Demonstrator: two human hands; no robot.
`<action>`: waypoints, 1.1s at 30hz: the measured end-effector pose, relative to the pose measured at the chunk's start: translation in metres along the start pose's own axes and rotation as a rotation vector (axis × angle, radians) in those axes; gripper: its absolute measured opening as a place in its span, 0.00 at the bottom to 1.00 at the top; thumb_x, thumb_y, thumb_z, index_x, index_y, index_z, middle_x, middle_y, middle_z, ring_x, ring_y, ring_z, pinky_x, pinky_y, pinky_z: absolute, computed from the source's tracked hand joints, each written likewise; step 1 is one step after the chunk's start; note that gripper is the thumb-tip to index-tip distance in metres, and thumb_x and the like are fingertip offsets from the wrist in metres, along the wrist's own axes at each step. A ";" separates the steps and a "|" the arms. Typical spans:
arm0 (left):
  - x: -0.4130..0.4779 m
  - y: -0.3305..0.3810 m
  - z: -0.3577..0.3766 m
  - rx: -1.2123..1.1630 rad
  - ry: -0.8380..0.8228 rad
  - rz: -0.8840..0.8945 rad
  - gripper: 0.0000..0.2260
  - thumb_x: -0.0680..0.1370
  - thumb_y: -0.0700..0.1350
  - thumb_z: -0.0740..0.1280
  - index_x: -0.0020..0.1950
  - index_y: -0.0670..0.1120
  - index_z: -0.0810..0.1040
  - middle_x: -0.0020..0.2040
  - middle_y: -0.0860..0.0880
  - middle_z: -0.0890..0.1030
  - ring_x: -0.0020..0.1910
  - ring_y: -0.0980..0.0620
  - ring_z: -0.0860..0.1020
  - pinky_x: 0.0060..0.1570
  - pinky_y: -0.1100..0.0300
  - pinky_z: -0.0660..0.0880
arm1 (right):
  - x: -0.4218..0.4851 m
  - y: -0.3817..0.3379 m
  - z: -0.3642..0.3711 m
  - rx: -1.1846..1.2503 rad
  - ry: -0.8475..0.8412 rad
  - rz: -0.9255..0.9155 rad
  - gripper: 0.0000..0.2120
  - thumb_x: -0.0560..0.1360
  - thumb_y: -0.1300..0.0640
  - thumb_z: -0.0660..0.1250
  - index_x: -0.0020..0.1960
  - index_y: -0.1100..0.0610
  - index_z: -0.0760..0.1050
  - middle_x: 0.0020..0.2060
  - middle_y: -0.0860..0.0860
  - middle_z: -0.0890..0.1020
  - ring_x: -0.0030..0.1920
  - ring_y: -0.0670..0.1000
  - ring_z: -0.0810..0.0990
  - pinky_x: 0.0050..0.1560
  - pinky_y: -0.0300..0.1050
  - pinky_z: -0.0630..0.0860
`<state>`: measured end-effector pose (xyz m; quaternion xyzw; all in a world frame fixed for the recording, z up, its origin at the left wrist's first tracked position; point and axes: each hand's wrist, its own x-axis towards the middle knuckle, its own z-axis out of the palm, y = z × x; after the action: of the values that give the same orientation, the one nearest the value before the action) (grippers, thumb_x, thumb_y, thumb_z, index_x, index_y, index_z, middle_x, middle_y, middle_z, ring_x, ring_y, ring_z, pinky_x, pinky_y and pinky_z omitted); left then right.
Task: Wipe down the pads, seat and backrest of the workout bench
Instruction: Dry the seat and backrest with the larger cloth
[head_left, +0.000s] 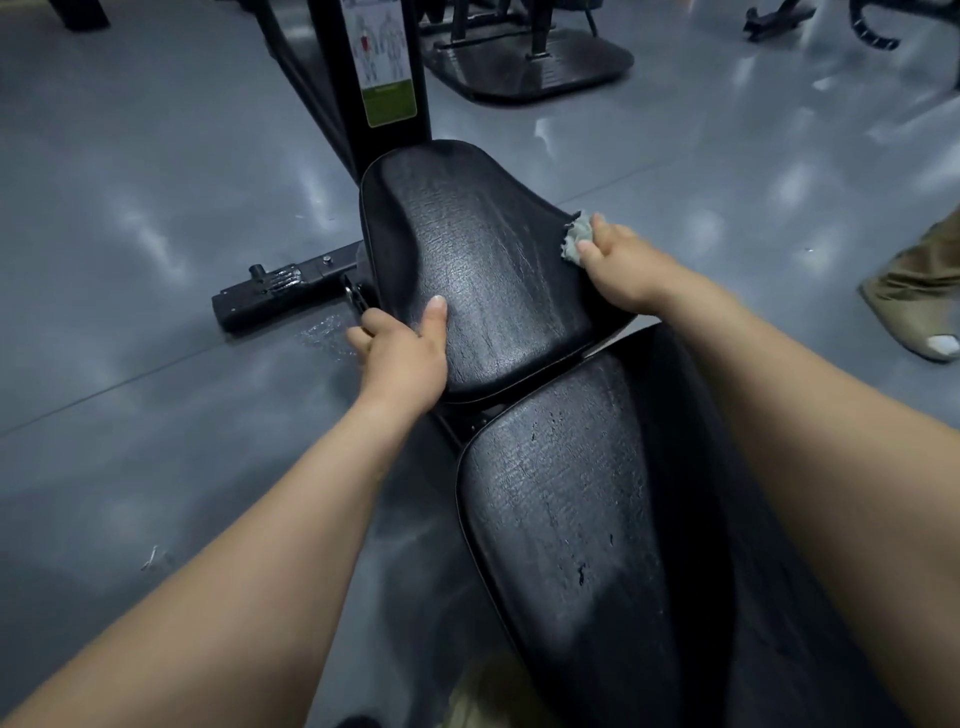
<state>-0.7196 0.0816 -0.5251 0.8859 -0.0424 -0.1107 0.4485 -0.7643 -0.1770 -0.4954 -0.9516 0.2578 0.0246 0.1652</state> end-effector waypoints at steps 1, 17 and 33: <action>0.001 -0.001 0.001 0.001 0.007 0.007 0.32 0.82 0.63 0.58 0.69 0.36 0.60 0.70 0.37 0.60 0.71 0.36 0.64 0.71 0.50 0.60 | 0.007 -0.005 -0.001 -0.003 0.006 -0.012 0.30 0.86 0.45 0.47 0.82 0.58 0.47 0.80 0.59 0.56 0.80 0.59 0.56 0.78 0.53 0.55; 0.005 -0.003 0.003 0.113 0.026 0.083 0.27 0.82 0.62 0.56 0.63 0.38 0.62 0.66 0.36 0.65 0.65 0.34 0.70 0.62 0.45 0.68 | 0.117 -0.138 -0.016 -0.009 0.035 -0.180 0.28 0.85 0.46 0.48 0.79 0.62 0.55 0.77 0.63 0.61 0.76 0.62 0.64 0.73 0.53 0.61; 0.010 -0.007 -0.009 0.059 -0.097 0.063 0.29 0.81 0.63 0.57 0.67 0.38 0.60 0.71 0.38 0.61 0.71 0.36 0.67 0.70 0.46 0.65 | 0.045 -0.159 0.005 -0.181 0.079 -0.560 0.25 0.86 0.50 0.48 0.82 0.54 0.53 0.82 0.54 0.51 0.81 0.53 0.45 0.79 0.51 0.44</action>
<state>-0.7078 0.0909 -0.5268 0.8905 -0.0952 -0.1380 0.4230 -0.6460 -0.0679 -0.4585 -0.9968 -0.0118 -0.0361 0.0701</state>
